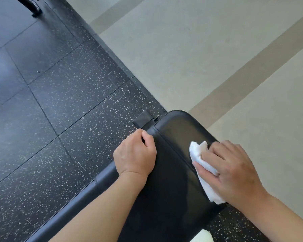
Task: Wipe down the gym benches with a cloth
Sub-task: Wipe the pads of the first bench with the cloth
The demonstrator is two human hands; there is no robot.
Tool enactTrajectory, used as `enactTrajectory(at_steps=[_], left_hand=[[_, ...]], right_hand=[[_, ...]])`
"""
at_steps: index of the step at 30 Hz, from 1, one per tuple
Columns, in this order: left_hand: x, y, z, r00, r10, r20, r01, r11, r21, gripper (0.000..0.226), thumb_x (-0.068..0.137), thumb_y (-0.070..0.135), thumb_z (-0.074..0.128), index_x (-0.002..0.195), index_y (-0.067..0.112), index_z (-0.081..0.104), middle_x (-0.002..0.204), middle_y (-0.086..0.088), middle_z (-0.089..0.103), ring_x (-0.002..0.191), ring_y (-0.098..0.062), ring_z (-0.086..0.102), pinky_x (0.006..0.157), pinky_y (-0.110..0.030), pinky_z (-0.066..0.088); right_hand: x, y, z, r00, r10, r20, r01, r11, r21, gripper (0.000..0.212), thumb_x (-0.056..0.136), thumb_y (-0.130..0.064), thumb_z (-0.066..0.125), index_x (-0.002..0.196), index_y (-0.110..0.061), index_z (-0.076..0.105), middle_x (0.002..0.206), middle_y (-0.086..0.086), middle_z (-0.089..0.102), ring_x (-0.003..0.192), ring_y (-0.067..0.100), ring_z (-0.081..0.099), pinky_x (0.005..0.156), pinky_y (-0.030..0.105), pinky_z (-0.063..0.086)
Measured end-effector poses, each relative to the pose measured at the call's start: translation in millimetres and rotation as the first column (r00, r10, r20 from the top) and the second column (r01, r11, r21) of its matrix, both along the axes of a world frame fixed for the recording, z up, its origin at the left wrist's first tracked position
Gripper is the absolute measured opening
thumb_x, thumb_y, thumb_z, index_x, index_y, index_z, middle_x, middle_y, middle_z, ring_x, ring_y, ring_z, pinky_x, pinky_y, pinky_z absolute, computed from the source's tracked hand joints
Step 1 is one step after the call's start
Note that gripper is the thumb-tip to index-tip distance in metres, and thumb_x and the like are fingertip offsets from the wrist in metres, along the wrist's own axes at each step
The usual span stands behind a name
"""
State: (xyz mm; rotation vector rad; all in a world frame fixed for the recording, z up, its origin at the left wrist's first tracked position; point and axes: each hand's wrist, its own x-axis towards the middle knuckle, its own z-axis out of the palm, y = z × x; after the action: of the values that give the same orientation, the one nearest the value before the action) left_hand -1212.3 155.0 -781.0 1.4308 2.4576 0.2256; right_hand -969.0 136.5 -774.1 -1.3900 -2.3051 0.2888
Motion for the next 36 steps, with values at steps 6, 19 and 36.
enactTrajectory(at_steps=[6,19,36], left_hand=[[0,0,3,0.999,-0.031,-0.019,0.03,0.999,-0.021,0.038,0.097,0.044,0.019,0.073,0.023,0.042,0.064,0.008,0.049,0.064,-0.022,0.045,0.062,-0.036,0.027],[2,2,4,1.0,0.011,-0.022,-0.012,0.999,-0.036,0.042,0.094,0.046,0.022,0.069,0.021,0.045,0.06,0.008,0.045,0.06,-0.023,0.041,0.064,-0.038,0.029],[-75,-74,22,0.965,-0.167,0.201,0.181,0.982,-0.052,0.036,0.109,0.04,0.031,0.125,0.026,0.061,0.117,-0.001,0.071,0.107,-0.031,0.063,0.087,-0.041,0.044]], right_hand=[[-5,16,2,1.0,-0.024,0.011,0.024,1.0,0.017,0.031,0.101,-0.035,0.06,0.077,-0.015,0.06,0.079,0.001,0.052,0.071,0.026,0.044,0.062,0.04,0.035],[-113,108,10,0.991,-0.131,0.038,0.135,0.981,-0.139,0.022,0.095,-0.041,0.058,0.085,-0.022,0.065,0.087,0.0,0.062,0.085,0.028,0.055,0.07,0.038,0.03],[-162,60,18,0.978,-0.111,0.179,0.13,0.987,-0.097,0.028,0.099,-0.039,0.055,0.09,-0.015,0.065,0.092,0.009,0.064,0.09,0.036,0.058,0.073,0.041,0.038]])
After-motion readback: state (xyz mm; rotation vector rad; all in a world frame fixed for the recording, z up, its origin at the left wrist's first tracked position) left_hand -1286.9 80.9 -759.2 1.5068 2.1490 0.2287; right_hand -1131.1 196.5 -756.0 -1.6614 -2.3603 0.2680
